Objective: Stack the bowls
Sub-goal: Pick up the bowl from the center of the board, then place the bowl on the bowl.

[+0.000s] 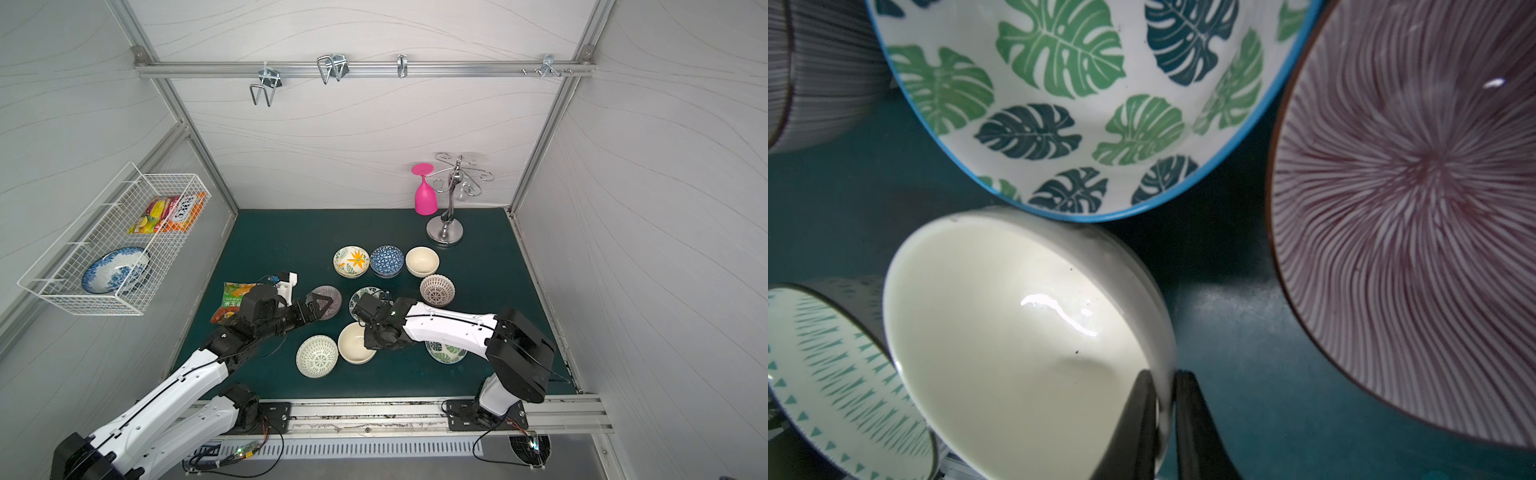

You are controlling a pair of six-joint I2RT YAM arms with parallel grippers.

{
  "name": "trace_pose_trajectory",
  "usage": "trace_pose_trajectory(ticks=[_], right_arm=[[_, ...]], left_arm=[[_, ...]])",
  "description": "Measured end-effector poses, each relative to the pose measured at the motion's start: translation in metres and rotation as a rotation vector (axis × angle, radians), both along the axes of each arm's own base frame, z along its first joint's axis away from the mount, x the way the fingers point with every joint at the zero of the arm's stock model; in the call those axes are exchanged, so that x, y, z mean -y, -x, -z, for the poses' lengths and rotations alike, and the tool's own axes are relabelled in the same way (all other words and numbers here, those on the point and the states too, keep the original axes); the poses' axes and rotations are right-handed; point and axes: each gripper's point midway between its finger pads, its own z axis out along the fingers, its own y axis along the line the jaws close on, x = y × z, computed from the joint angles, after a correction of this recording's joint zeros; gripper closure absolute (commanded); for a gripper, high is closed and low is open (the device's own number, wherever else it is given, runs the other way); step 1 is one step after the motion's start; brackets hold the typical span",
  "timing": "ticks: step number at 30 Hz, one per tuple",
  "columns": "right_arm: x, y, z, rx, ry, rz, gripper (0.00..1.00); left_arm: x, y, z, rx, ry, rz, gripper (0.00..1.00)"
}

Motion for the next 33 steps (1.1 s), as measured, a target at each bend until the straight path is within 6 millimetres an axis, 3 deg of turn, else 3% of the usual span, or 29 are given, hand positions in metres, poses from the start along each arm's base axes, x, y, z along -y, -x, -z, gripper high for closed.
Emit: trace_pose_trajectory(ticks=[6,10,19,24,30,33], right_arm=[[0.006,0.002,-0.001,0.0,0.021,0.0,0.98],[0.022,0.009,-0.006,0.0,0.045,0.0,1.0],[0.045,0.003,-0.056,0.047,-0.046,0.03,1.0],[0.064,-0.032,-0.09,0.074,-0.114,0.111,1.0],[0.097,-0.099,-0.139,0.16,-0.198,0.236,1.0],[0.115,-0.132,-0.152,0.19,-0.207,0.284,1.0]], left_arm=[[-0.001,0.0,0.001,-0.004,-0.007,-0.007,0.0],[-0.001,0.0,0.003,-0.008,-0.009,-0.007,0.0],[-0.001,0.0,0.003,-0.013,-0.008,-0.009,0.0],[-0.002,0.0,0.004,-0.014,-0.006,-0.01,0.0],[0.001,0.0,0.01,-0.039,-0.009,0.0,0.0],[0.002,0.0,0.012,-0.047,-0.009,0.005,0.0]])
